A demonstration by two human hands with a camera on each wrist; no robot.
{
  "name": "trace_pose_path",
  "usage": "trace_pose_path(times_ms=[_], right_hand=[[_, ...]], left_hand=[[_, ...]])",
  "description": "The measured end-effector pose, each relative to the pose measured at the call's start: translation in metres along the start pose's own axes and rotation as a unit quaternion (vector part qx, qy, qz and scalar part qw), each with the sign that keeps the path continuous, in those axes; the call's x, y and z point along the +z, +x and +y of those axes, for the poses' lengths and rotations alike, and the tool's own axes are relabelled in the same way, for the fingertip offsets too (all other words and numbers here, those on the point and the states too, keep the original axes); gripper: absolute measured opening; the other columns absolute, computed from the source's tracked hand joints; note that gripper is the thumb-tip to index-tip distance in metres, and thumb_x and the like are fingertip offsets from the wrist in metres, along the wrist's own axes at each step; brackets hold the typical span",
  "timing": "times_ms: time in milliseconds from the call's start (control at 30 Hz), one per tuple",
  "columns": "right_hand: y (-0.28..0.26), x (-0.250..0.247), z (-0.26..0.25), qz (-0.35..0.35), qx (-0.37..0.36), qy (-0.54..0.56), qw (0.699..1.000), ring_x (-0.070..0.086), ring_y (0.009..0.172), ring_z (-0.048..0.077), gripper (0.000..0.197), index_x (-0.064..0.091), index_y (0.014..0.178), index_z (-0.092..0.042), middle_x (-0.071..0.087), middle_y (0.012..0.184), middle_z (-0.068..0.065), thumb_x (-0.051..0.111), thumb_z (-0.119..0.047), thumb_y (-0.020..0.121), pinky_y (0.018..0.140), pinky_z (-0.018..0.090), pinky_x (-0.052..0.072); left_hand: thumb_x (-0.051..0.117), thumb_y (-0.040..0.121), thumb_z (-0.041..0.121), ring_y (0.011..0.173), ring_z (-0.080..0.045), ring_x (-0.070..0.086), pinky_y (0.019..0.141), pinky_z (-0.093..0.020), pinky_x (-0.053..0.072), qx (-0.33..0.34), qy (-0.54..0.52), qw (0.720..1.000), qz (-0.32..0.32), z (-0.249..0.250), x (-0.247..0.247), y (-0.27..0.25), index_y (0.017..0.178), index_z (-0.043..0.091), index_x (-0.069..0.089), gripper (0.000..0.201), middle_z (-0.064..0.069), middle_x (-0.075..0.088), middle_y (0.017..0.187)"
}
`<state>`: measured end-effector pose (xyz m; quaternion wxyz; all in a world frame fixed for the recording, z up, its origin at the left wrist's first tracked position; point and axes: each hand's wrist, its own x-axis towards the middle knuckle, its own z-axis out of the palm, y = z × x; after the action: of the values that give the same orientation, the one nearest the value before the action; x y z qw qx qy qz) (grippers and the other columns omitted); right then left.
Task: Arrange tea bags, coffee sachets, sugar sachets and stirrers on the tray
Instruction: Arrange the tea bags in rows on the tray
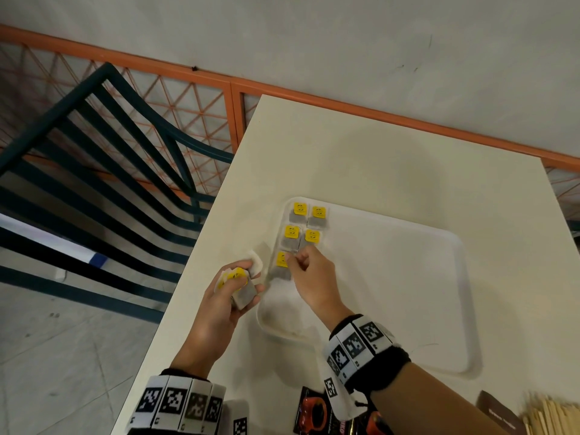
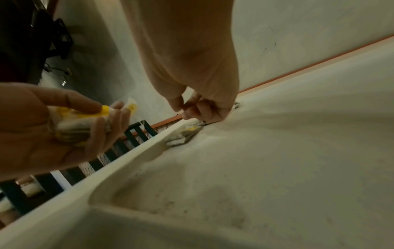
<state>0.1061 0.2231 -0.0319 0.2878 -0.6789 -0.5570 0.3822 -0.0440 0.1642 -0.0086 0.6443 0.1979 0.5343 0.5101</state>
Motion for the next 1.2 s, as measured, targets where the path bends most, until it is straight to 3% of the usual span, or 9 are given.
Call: trace_pose_path(times_ms=[200,333,400,600,767,900,1000,1100,1200], right_hand=[[-0.023,-0.01,-0.015,-0.18,0.007,0.106,0.978,0.05,0.064,0.001,0.014,0.062,0.086,-0.019,0.057,0.071,-0.013,0.058,-0.032,0.089,0.069,0.017,0.04],[-0.027,-0.018,-0.009,-0.148,0.025,0.116,0.982,0.05,0.064,0.004,0.008,0.06,0.08,-0.019,0.055,0.069,-0.01,0.062,-0.024,0.086,0.065,0.017,0.039],[-0.03,-0.022,-0.006,-0.121,0.042,0.123,0.984,0.051,0.066,0.009,0.014,0.057,0.072,-0.021,0.057,0.069,-0.006,0.062,-0.022,0.086,0.067,0.025,0.045],[-0.04,-0.025,-0.006,-0.118,0.063,0.147,0.98,0.054,0.071,0.015,0.019,0.053,0.065,-0.016,0.058,0.071,0.002,0.059,-0.014,0.083,0.087,0.048,0.051],[-0.051,-0.027,-0.015,-0.179,0.045,0.186,0.965,0.054,0.06,0.011,0.024,0.052,0.063,-0.019,0.058,0.062,-0.003,0.06,-0.018,0.086,0.067,0.028,0.047],[-0.055,-0.03,-0.015,-0.226,0.063,0.24,0.942,0.067,0.089,0.018,0.024,0.067,0.093,-0.01,0.068,0.091,0.005,0.05,-0.028,0.094,0.083,0.031,0.056],[-0.057,-0.031,-0.01,-0.238,0.05,0.232,0.942,0.066,0.092,0.02,0.023,0.065,0.103,-0.002,0.067,0.098,0.01,0.05,-0.017,0.095,0.084,0.028,0.056],[-0.058,-0.032,-0.006,-0.228,0.029,0.229,0.946,0.063,0.082,0.017,0.007,0.064,0.087,-0.011,0.065,0.089,0.008,0.06,-0.005,0.087,0.08,0.028,0.054],[-0.057,-0.032,-0.004,-0.219,0.031,0.241,0.945,0.059,0.069,0.006,0.016,0.057,0.079,-0.013,0.062,0.08,0.002,0.064,0.001,0.082,0.066,0.016,0.05]], left_hand=[[0.043,0.092,0.007,0.079,-0.018,0.068,0.078,-0.034,0.05,-0.033,0.049,0.997,-0.05,-0.001,0.008,-0.005,0.093,0.017,0.063,0.022,-0.002,0.068,0.092],[0.044,0.093,0.006,0.085,-0.027,0.068,0.082,-0.038,0.052,-0.046,0.066,0.996,-0.043,-0.002,0.01,-0.01,0.091,0.015,0.062,0.021,-0.002,0.068,0.091],[0.044,0.093,0.005,0.085,-0.028,0.069,0.084,-0.04,0.052,-0.03,0.089,0.995,-0.02,-0.002,0.008,-0.013,0.093,0.012,0.061,0.019,-0.003,0.067,0.092],[0.048,0.091,0.002,0.076,-0.015,0.066,0.069,-0.023,0.055,0.043,0.143,0.989,-0.006,-0.002,0.007,-0.019,0.092,0.01,0.058,0.013,-0.008,0.059,0.091],[0.061,0.085,0.009,0.084,-0.021,0.063,0.074,-0.029,0.056,0.046,0.147,0.986,-0.065,-0.004,0.014,-0.021,0.09,0.01,0.06,0.005,-0.009,0.062,0.088],[0.081,0.059,0.045,0.083,-0.02,0.065,0.08,-0.035,0.055,0.04,0.134,0.986,-0.093,-0.006,0.011,-0.022,0.094,0.013,0.061,0.051,-0.008,0.065,0.086],[0.081,0.063,0.033,0.084,-0.021,0.064,0.079,-0.032,0.055,0.028,0.127,0.987,-0.097,-0.007,0.012,-0.022,0.1,0.011,0.059,0.048,-0.009,0.065,0.088],[0.067,0.075,0.022,0.084,-0.021,0.065,0.074,-0.03,0.057,0.023,0.103,0.991,-0.085,-0.006,0.015,-0.023,0.103,0.008,0.06,0.032,-0.011,0.067,0.091],[0.062,0.08,0.012,0.081,-0.021,0.066,0.066,-0.026,0.056,0.033,0.117,0.99,-0.065,-0.005,0.016,-0.024,0.098,0.009,0.063,0.018,-0.011,0.068,0.089]])
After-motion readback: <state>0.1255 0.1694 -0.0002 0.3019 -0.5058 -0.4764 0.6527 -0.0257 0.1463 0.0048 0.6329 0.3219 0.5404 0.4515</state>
